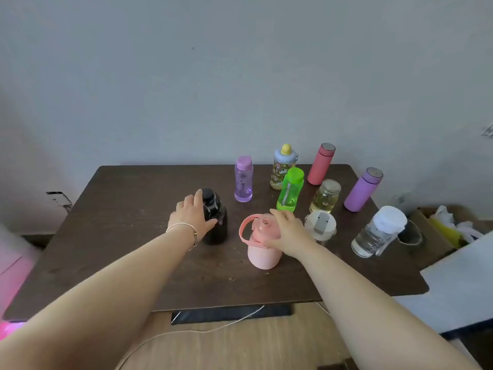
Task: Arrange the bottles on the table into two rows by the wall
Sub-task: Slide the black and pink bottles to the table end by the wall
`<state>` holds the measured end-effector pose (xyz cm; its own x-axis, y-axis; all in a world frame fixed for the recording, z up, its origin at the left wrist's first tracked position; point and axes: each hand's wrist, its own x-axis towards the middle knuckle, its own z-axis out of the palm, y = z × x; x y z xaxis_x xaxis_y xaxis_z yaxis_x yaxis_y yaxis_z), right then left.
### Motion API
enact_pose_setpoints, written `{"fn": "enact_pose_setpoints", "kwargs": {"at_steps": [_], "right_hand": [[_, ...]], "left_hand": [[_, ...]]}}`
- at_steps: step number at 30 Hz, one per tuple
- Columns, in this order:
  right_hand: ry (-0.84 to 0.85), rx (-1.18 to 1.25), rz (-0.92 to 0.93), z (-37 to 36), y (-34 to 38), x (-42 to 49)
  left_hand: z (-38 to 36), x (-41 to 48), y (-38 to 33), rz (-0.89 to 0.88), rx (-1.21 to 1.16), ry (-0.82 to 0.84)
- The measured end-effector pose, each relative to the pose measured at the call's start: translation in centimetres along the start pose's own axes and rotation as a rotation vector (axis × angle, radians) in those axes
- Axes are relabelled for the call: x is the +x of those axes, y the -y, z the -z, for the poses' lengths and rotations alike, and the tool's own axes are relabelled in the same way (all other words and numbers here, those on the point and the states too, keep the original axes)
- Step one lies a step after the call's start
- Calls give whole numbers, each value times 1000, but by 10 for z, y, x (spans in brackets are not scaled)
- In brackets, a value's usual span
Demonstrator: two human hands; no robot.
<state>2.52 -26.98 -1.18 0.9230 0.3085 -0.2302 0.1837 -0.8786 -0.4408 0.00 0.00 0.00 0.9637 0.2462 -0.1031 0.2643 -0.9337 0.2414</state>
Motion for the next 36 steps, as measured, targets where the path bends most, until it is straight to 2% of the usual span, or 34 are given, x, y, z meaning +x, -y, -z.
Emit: {"fn": "enact_pose_setpoints", "kwargs": {"at_steps": [3,7,11,15,19,24,36], "right_hand": [[28,22,-36,-8,2,6],[44,171,-67,-16,0,9],[55,180,-48,-20,-5,13],[-7,223,-20,-26,-10,16],[-29,197,7,-24,-15,21],[-22,199,7,-19,-14,31],[42,214,232,-15,44,80]], "left_hand": [[-4,22,11,-12,-41,35],[-15,43,15,-27,-164,89],[-24,54,20,-36,-401,53],[-29,52,22,-34,-583,1],[-29,49,19,-25,-598,-42],[-27,38,20,87,-618,-101],[-2,11,68,289,-612,-255]]}}
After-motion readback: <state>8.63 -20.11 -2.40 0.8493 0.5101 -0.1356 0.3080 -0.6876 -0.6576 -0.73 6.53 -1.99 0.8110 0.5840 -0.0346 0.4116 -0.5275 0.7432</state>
